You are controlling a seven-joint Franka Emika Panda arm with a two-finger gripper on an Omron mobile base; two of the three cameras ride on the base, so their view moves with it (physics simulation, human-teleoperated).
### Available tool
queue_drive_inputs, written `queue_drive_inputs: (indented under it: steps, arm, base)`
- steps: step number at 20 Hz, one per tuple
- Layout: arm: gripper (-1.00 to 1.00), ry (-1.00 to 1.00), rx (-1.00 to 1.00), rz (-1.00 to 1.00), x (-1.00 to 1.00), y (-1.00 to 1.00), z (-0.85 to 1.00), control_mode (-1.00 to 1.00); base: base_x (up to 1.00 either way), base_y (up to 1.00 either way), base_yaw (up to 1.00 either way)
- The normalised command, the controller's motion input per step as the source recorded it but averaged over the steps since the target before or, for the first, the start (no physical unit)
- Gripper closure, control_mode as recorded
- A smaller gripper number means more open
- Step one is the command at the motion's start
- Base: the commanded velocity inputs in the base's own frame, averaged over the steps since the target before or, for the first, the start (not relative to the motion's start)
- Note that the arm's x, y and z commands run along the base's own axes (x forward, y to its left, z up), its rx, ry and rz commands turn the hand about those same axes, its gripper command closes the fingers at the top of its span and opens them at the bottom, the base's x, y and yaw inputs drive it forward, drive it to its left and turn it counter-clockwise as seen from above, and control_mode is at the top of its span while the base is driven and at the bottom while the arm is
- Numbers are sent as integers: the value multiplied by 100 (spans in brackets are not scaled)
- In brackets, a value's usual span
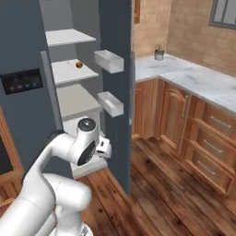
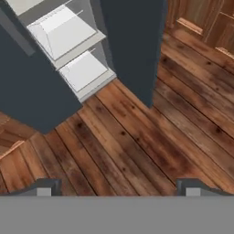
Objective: Pick the orange and mango from the fridge and place them on the plate next to the blender to make a fruit smoothie.
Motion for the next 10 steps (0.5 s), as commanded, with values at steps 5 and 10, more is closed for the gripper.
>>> queue_drive_inputs:
  steps: [5,10]
  arm:
    - [-100,0,0,0,0,0,0,100]
    - [-100,0,0,0,0,0,0,100]
  base:
    - [84,71,24]
    - [98,3,34]
